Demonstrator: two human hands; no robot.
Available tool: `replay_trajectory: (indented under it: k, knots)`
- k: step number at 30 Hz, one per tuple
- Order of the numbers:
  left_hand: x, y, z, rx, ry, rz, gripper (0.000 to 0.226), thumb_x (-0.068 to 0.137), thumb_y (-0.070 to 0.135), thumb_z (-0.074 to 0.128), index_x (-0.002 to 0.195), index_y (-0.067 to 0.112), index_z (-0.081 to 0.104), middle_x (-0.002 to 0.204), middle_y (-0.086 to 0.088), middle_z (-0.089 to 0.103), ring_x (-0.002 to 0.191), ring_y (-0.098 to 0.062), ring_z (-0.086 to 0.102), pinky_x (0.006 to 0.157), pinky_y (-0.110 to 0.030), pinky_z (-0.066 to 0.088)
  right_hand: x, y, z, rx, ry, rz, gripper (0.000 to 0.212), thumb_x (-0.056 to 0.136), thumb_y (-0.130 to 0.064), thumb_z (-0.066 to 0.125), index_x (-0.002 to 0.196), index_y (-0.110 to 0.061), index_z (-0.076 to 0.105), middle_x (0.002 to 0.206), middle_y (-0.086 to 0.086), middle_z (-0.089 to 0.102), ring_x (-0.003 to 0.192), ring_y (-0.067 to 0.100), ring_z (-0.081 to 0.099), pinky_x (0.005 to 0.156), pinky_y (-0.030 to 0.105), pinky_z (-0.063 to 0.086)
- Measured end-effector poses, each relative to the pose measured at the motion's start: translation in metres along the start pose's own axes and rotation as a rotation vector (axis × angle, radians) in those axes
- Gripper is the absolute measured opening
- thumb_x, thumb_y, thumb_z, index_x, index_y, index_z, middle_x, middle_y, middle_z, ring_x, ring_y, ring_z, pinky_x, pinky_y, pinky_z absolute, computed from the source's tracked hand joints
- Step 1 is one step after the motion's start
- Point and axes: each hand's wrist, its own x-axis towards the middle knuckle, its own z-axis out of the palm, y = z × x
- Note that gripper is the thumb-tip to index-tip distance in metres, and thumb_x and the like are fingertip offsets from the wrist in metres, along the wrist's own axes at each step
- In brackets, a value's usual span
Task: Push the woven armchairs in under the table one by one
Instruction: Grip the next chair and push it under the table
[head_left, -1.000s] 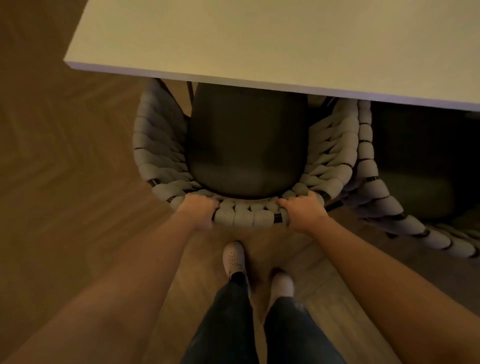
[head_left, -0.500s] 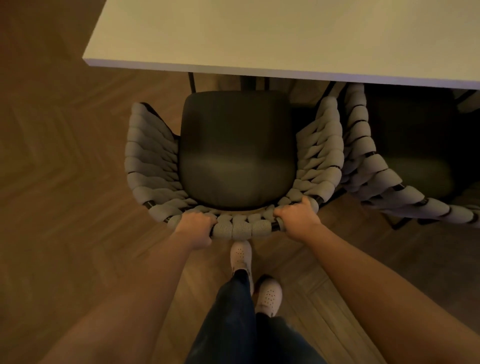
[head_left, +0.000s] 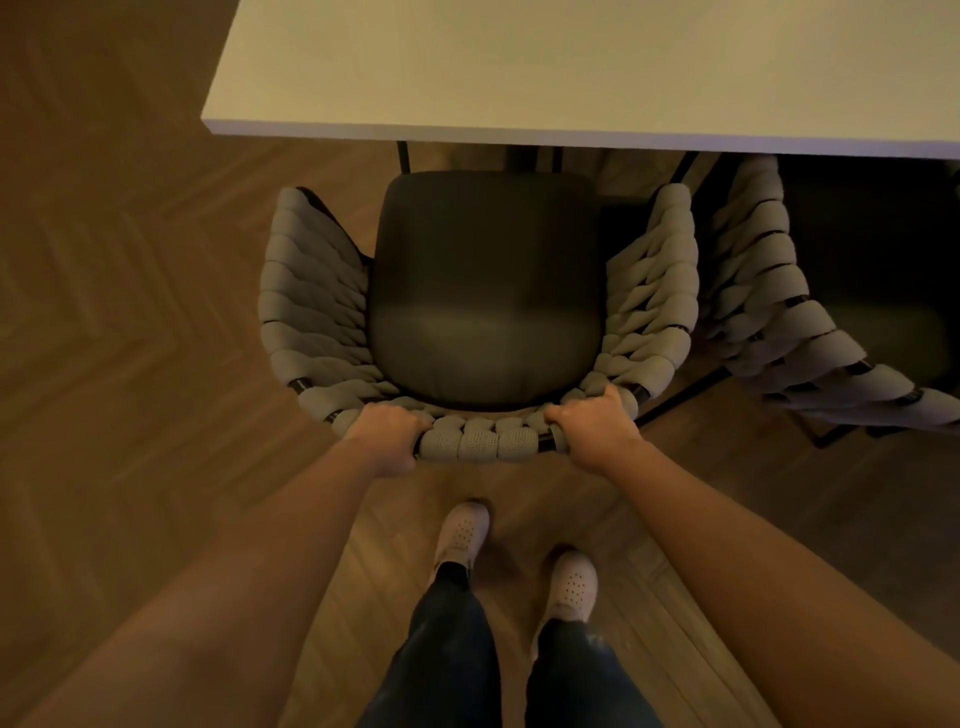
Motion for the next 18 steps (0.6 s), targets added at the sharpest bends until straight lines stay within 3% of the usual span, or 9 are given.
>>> replay_trajectory:
  k: [10, 18]
  knots:
    - [0.019, -0.047, -0.018, -0.021, 0.052, 0.044, 0.033, 0.088, 0.030, 0.053, 0.121, 0.033, 0.058, 0.108, 0.004, 0.066, 0.100, -0.020, 0.060, 0.078, -0.034, 0.045, 0.040, -0.009, -0.030, 0.025, 0.014, 0.050, 0.021, 0.091, -0.026, 0.057, 0.110, -0.033, 0.051, 0.103, -0.006, 0.063, 0.103, 0.020, 0.058, 0.106, 0.046, 0.027]
    - [0.034, -0.079, -0.037, -0.017, 0.020, 0.033, 0.043, 0.088, 0.026, 0.054, 0.131, 0.033, 0.054, 0.114, 0.004, 0.064, 0.104, -0.020, 0.059, 0.085, -0.035, 0.045, 0.068, -0.019, -0.054, -0.014, 0.003, 0.060, 0.027, 0.093, -0.028, 0.055, 0.119, -0.032, 0.052, 0.109, -0.004, 0.064, 0.106, 0.022, 0.058, 0.107, 0.046, 0.025]
